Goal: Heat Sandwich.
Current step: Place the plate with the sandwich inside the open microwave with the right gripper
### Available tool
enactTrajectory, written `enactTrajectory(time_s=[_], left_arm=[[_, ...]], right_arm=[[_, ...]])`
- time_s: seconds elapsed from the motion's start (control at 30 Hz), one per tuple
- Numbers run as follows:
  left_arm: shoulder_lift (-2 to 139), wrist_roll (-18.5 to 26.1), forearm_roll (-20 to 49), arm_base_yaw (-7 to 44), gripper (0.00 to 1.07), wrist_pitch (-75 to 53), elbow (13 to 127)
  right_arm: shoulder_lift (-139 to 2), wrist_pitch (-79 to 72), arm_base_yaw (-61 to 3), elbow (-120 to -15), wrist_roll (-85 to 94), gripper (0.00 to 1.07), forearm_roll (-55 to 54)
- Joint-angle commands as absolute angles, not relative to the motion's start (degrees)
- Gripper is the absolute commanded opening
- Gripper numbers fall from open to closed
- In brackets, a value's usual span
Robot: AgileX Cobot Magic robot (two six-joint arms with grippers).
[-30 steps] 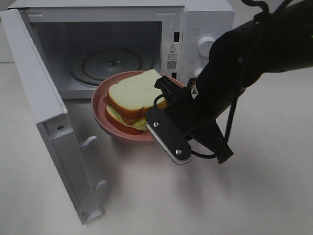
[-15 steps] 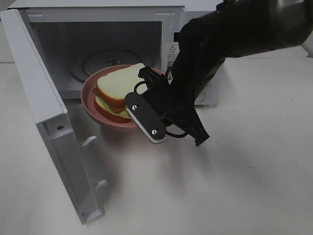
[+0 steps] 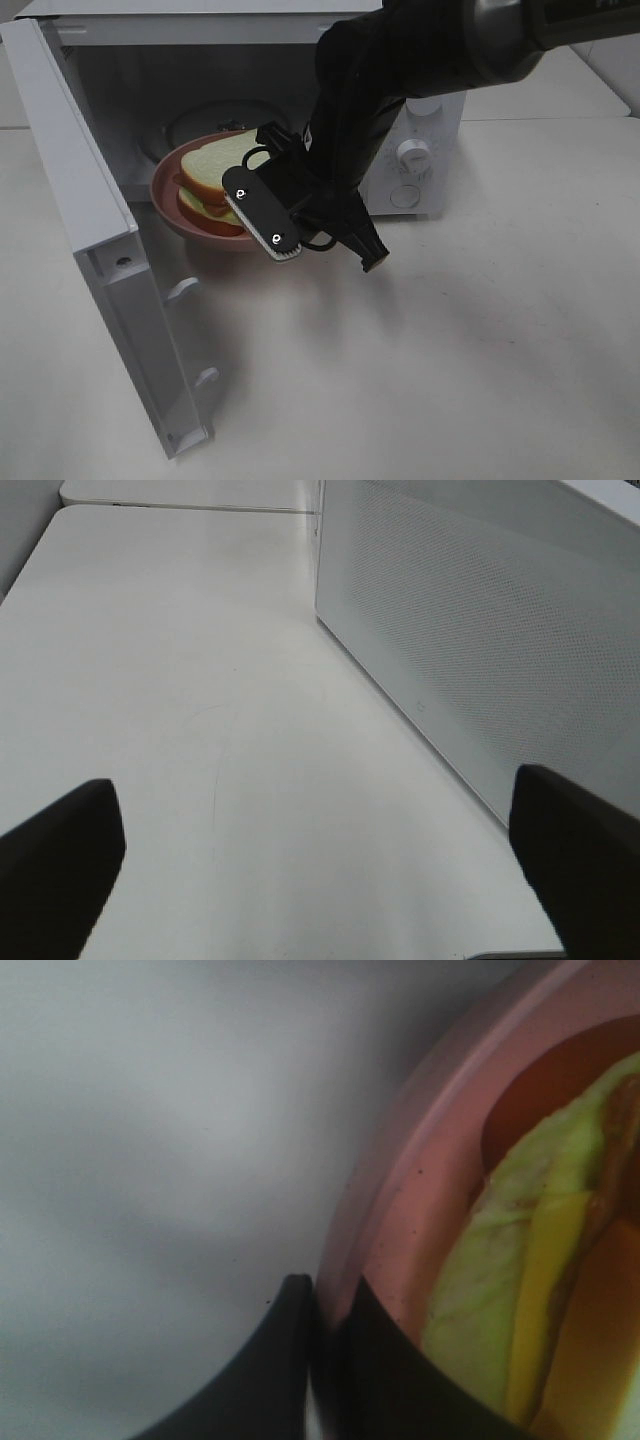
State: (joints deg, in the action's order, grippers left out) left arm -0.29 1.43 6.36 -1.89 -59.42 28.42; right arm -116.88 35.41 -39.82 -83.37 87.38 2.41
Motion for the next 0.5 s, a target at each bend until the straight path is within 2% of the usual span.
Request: enactTrajectory(time_s=[0.03, 0.5], left_arm=[[-1.78, 1.38, 6.47, -1.89, 1.01, -58.79, 28.19], [-1.78, 1.38, 6.47, -1.89, 1.01, -58.79, 28.19]], right_arm=[[-118.32, 37.59, -39.94, -87.55, 86.52, 0.04, 2.41], [-124.90, 42.11, -39.94, -100.38, 81.30, 0.06, 4.47]])
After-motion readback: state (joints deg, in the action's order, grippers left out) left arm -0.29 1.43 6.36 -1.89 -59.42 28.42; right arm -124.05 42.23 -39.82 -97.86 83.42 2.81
